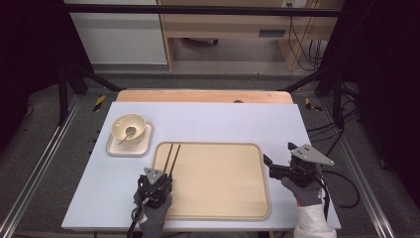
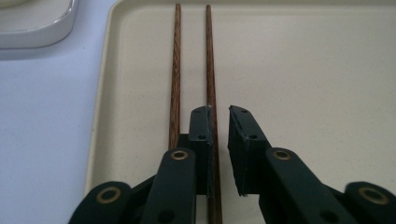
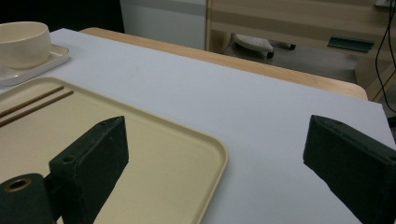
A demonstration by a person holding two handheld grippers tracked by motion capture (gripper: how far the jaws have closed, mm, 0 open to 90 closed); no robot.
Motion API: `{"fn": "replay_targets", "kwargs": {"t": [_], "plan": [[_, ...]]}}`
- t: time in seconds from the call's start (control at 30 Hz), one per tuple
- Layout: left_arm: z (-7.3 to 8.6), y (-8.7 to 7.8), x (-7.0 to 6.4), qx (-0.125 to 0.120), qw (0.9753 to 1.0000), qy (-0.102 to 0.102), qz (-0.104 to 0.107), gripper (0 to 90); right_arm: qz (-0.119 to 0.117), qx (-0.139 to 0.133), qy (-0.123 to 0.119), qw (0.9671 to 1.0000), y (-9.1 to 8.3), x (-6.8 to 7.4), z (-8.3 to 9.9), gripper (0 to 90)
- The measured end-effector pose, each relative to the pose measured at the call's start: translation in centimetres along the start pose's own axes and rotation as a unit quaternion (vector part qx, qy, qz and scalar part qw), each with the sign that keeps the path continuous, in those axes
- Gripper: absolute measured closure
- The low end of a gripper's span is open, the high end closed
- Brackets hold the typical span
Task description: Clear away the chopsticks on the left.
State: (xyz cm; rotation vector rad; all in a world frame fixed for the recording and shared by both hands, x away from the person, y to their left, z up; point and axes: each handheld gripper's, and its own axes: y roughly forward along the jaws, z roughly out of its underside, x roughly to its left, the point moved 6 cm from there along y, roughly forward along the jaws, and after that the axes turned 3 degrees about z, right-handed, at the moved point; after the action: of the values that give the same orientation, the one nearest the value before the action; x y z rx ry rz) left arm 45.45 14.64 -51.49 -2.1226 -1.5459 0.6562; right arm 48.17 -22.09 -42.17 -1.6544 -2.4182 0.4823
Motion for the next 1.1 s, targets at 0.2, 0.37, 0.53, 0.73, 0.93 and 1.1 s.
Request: {"fn": "replay_targets", "kwargs": {"t": [0.2, 0.37, 0.53, 0.73, 0.93, 1.1], "plan": [[-1.7, -2.1, 0.4, -0.041, 0.9982, -0.002, 0.043, 68.8, 0.000, -0.002, 0.000, 1.0000, -0.1, 0.0, 0.0, 7.0], [-3.7, -3.7, 0.9, -0.069, 0.9954, 0.015, 0.065, 60.2, 0.001, -0.002, 0.002, 1.0000, -0.1, 0.0, 0.0, 6.9], [-5.6, -4.8, 1.4, -0.079, 0.9928, 0.046, 0.078, 52.3, 0.001, -0.004, 0.002, 1.0000, -0.2, -0.1, -0.1, 6.6], [-7.5, -5.6, 2.1, -0.081, 0.9901, 0.078, 0.083, 43.8, 0.004, -0.010, 0.006, 0.9999, -0.4, -0.1, -0.3, 6.2], [-8.9, -5.1, 2.7, -0.073, 0.9862, 0.090, 0.118, 37.2, 0.006, -0.009, 0.007, 0.9999, -0.4, -0.2, -0.3, 5.9], [-8.7, -4.8, 3.7, -0.078, 0.9833, 0.108, 0.125, 31.8, 0.007, -0.009, 0.008, 0.9999, -0.4, -0.2, -0.3, 5.8]]}}
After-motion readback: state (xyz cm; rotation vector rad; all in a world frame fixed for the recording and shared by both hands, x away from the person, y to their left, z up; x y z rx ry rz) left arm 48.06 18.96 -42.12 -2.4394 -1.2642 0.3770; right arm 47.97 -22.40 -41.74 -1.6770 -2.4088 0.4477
